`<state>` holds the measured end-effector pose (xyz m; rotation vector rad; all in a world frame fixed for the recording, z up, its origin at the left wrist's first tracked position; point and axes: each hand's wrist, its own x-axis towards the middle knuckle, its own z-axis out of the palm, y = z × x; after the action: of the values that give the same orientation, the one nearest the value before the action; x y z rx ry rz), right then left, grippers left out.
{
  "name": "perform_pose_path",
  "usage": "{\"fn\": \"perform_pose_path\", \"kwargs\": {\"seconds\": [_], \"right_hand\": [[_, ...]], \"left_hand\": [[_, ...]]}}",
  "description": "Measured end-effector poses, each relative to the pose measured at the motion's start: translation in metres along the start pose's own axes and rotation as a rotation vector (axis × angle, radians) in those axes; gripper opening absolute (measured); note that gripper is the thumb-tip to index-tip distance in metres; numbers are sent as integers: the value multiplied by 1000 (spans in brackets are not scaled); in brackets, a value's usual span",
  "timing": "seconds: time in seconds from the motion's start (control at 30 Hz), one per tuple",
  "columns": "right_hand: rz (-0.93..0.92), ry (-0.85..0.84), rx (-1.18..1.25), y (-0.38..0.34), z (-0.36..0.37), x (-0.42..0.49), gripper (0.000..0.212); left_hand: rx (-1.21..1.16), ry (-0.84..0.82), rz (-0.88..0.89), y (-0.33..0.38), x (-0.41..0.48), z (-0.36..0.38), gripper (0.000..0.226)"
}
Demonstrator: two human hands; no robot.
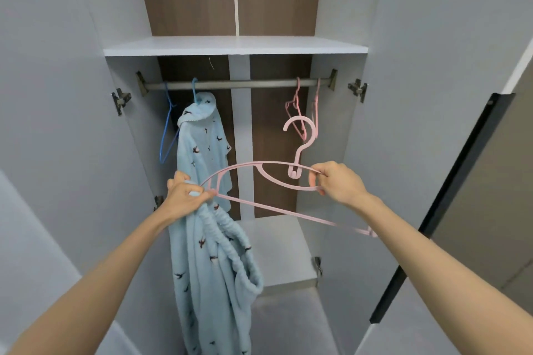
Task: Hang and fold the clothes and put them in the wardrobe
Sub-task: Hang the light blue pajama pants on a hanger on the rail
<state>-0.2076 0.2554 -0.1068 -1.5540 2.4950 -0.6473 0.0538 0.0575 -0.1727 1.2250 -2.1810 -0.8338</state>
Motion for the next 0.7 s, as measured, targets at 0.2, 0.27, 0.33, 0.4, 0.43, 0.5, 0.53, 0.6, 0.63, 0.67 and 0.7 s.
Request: {"fn": "perform_pose_path", "kwargs": {"seconds": [0.2,0.27,0.33,0.4,0.43,0.5,0.53,0.6,0.63,0.67,0.7], "right_hand": [[3,27,-83,-5,-2,-53,33],[-19,31,-120,-7,-4,-62,32],[-49,15,-168,-9,-6,-69,31],[-81,1,-210,-14,-4,-76,29],[-89,12,-206,-17,-2,-79,28],[-91,57,-176,-21,4,-87,28],[-88,77,-159,-22,6,-91,28],[-77,93,-132,-19,8,-98,28],[-75,96,-124,-17,7,-101,28],[-76,100,-120,-14,5,-104,28],[-83,109,-116,-11,2,-107,28]], "left_hand": [[-69,-39,23,18,-38,3,36],[-70,-83,46,27,-47,3,34],[-67,-145,77,37,-55,2,35],[-70,-177,115,52,-62,3,37],[-59,-180,147,60,-65,5,38],[-44,-172,208,79,-71,11,38],[-59,-163,216,88,-74,13,37],[-101,-147,212,107,-80,17,37],[-116,-139,218,116,-84,20,38],[-119,-133,227,124,-87,23,37],[-109,-127,242,132,-90,27,36]]}}
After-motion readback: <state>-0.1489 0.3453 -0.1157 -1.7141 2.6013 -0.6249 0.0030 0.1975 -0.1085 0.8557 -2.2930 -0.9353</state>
